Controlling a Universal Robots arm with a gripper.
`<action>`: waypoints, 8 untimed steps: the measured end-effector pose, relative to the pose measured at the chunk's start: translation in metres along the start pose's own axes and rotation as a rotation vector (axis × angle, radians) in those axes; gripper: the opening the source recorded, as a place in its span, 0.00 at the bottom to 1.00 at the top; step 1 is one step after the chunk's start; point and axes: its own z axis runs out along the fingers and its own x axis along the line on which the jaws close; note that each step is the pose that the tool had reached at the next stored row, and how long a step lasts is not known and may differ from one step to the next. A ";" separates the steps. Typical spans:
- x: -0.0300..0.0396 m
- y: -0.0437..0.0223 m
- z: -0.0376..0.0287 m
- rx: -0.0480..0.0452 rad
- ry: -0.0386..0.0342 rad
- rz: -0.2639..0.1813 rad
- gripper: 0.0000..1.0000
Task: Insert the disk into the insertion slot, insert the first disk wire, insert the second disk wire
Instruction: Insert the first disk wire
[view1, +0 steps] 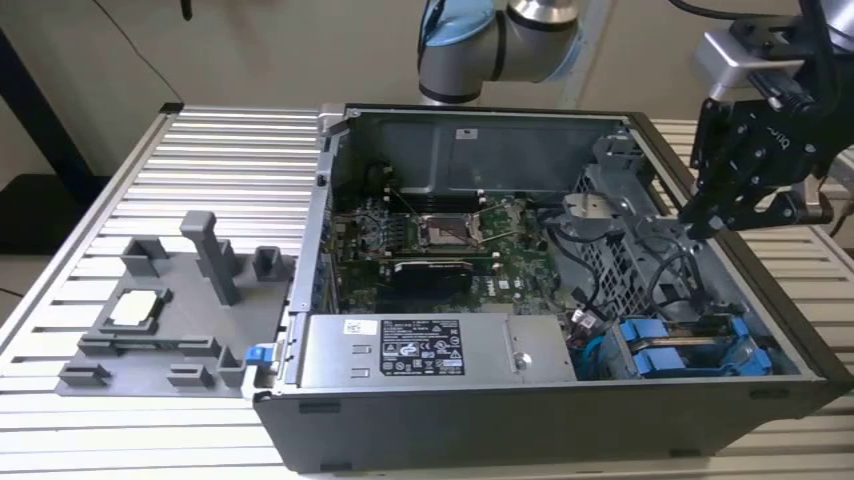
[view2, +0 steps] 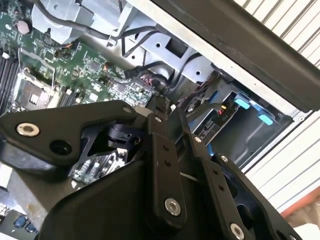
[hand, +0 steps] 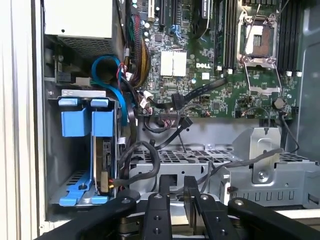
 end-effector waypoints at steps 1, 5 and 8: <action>0.0000 0.0018 0.0000 0.0016 -0.0004 -0.002 0.27; -0.0002 0.0115 0.0002 0.0236 -0.0079 -0.006 0.27; -0.0003 0.0191 0.0002 0.0389 -0.0144 -0.008 0.27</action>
